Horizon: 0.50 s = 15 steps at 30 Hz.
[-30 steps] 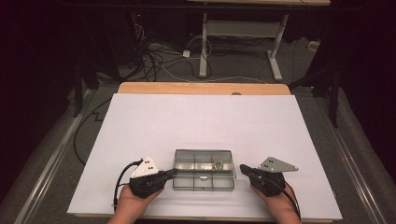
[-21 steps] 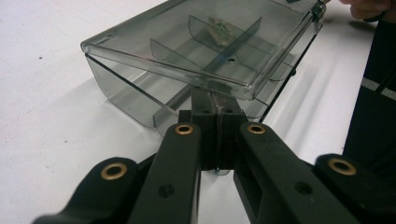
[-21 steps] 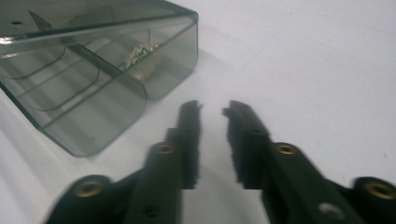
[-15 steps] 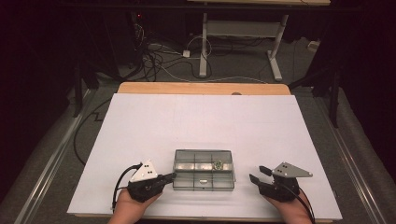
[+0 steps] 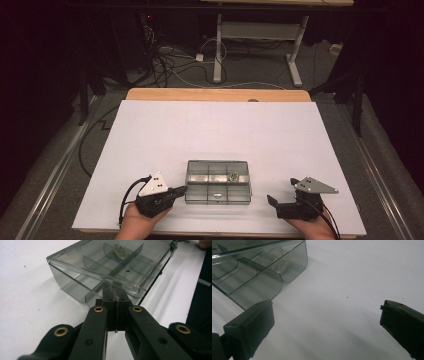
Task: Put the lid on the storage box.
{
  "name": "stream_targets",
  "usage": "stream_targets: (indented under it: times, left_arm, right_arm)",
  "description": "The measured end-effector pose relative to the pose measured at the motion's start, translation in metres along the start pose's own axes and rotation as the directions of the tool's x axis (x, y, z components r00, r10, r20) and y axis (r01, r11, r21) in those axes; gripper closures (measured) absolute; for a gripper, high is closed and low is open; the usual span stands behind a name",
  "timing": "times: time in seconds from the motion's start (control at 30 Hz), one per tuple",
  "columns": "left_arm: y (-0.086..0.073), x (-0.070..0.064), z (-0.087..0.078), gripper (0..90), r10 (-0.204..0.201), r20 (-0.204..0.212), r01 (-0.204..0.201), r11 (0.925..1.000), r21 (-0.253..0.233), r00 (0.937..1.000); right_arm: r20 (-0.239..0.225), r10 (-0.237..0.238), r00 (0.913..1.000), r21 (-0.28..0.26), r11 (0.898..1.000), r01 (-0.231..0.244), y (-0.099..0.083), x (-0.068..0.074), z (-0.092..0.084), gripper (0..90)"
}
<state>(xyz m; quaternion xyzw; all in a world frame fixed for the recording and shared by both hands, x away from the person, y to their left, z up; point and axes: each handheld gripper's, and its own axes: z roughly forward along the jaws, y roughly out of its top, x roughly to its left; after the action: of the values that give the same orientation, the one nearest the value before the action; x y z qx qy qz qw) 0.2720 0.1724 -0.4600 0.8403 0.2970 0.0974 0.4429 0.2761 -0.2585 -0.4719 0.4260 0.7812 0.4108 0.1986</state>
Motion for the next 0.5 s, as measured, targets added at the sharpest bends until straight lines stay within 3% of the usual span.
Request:
stream_targets:
  times: [0.03,0.07,0.13,0.2,0.33,0.37,0.5]
  left_arm:
    - [-0.002,-0.002,0.001,87.4,-0.054,0.006,0.054,0.9984,-0.014,0.9985]
    - [-0.004,0.004,-0.001,87.4,-0.012,-0.008,0.012,0.9999,0.008,0.9999]
    - [-0.008,0.004,0.001,87.3,-0.09,-0.008,0.09,0.9959,-0.012,0.9959]
    - [-0.011,0.006,0.003,87.3,-0.133,-0.018,0.133,0.9909,-0.022,0.9909]
    - [-0.014,0.021,0.0,87.3,-0.092,-0.062,0.093,0.9955,0.014,0.9938]
    - [-0.015,0.027,-0.003,87.3,-0.062,-0.075,0.064,0.9973,0.035,0.9953]
    - [-0.02,0.038,-0.007,87.2,-0.066,-0.106,0.07,0.9966,0.042,0.9922]
  right_arm:
    - [-0.002,-0.008,1.0,-0.002,1.0,0.008,0.0,0.0,0.001,0.2]
    - [-0.002,-0.011,0.9999,-0.003,1.0,0.011,0.0,0.0,0.001,0.2]
    - [-0.001,-0.008,1.0,-0.004,1.0,0.008,0.001,0.001,0.001,0.2]
    - [0.004,-0.006,1.0,-0.01,1.0,0.006,0.001,0.0,0.001,0.2]
    - [0.009,-0.001,1.0,-0.02,1.0,0.001,0.002,-0.001,-0.002,0.2]
    - [0.009,0.001,1.0,-0.025,1.0,-0.001,0.002,-0.001,-0.002,0.2]
    - [0.008,0.004,1.0,-0.029,1.0,-0.004,0.001,-0.002,-0.002,0.2]
